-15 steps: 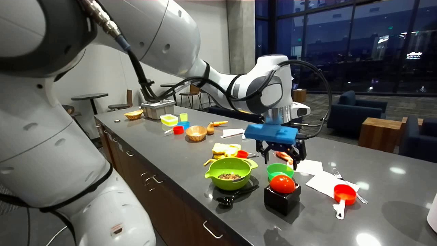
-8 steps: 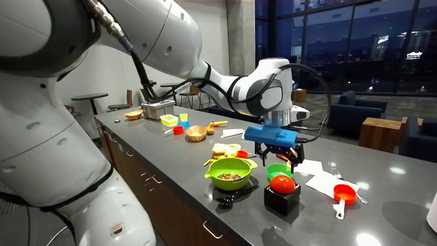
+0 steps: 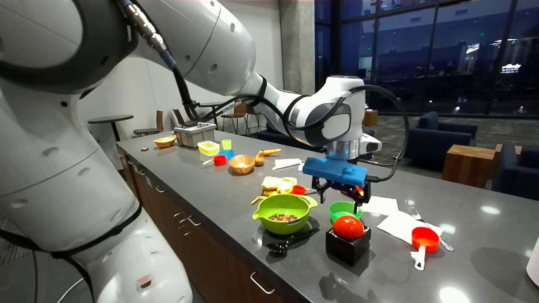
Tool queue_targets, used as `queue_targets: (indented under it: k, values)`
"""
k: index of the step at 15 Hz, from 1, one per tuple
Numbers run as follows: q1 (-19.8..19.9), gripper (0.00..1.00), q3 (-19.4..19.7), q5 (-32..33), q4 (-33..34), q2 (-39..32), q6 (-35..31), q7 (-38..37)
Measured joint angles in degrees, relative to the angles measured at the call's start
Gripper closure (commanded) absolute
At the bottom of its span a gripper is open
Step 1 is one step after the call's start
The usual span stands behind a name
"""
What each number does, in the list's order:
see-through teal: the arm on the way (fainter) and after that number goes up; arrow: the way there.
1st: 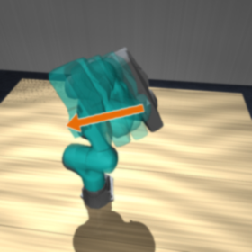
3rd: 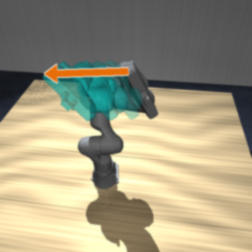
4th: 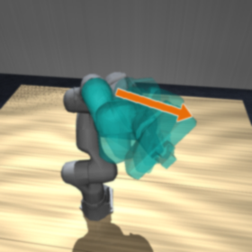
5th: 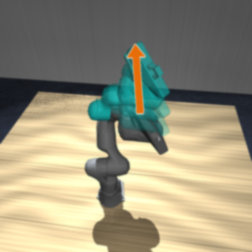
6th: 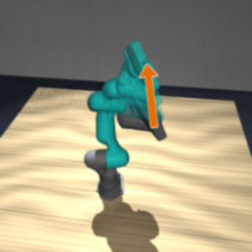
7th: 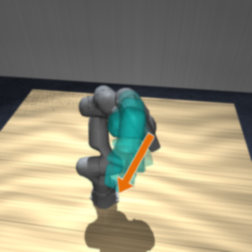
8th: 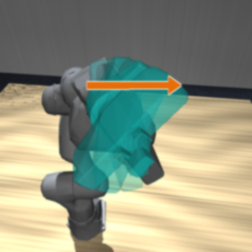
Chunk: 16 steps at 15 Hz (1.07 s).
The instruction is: Press the big orange button on the black box
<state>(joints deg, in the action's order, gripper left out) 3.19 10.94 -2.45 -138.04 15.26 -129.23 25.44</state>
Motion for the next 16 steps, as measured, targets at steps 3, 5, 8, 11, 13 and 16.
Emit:
queue_targets:
  k: [3,5,8,11,13,16]
  values:
    - [-0.4,0.00,0.0,-1.5,1.2,-1.2,-0.1,1.7]
    - [-0.7,0.00,0.0,-2.2,2.1,-2.0,-0.4,3.1]
    - [-1.1,0.00,0.0,-2.7,3.6,-3.7,-1.0,5.5]
    - [-1.1,0.25,-0.1,-2.9,5.3,-6.0,-1.3,6.5]
    - [-1.1,0.32,-0.1,-3.1,6.2,-7.3,-1.5,6.9]
    - [-1.1,0.55,-0.1,-3.8,7.0,-8.7,-1.8,7.4]
